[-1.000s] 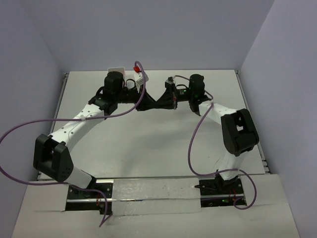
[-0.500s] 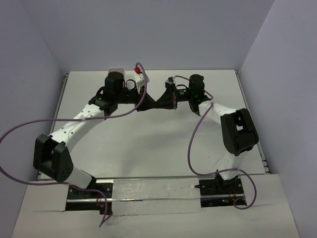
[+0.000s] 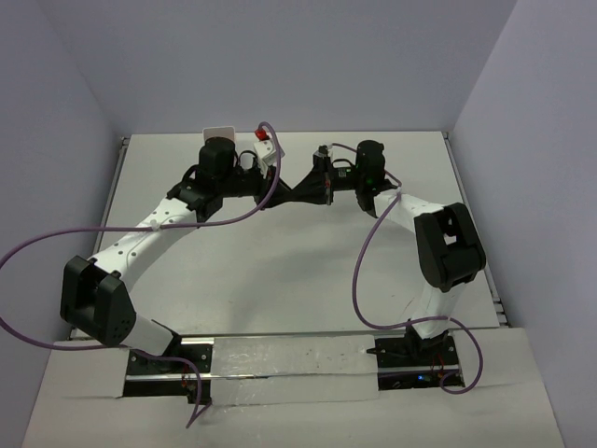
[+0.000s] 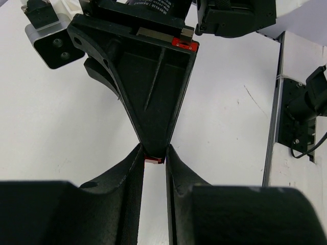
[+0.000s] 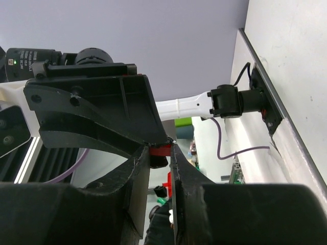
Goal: Sort the legos into containers by color
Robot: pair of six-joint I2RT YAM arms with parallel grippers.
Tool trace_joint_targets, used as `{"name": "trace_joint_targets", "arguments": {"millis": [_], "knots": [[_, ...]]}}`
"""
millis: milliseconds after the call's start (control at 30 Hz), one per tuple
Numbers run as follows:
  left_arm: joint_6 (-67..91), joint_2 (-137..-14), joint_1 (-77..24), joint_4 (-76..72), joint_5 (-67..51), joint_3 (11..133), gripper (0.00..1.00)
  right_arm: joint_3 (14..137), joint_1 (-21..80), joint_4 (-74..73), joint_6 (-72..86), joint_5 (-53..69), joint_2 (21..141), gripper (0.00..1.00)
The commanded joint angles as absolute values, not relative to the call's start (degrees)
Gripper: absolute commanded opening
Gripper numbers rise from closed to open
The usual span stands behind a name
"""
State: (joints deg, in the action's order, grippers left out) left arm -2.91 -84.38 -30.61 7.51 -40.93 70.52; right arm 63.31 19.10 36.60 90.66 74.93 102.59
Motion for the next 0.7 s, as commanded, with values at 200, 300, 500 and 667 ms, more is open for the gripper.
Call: {"name": "trace_joint_targets", "arguments": {"millis": [200,300,500,667], "knots": [[-3.6,-85.5,-29.7,9.1,-39.7,71.9,0.16,63.8,19.4,41.4,92.6,79.6,101.8,0.14],[-2.8,-85.2,-29.6,8.1,-39.3,71.4,0.15,63.7,19.4,41.7,92.9,79.6,101.7,0.12],[-1.8,-85.1,-29.6,8.0,-38.6,71.7,0.36,63.4,19.5,41.9,93.0,79.5,101.4,0.10],[-0.5,-84.6,-28.5,7.2,-38.6,71.7,0.39,63.3,19.4,42.0,93.1,79.4,101.5,0.09]]}}
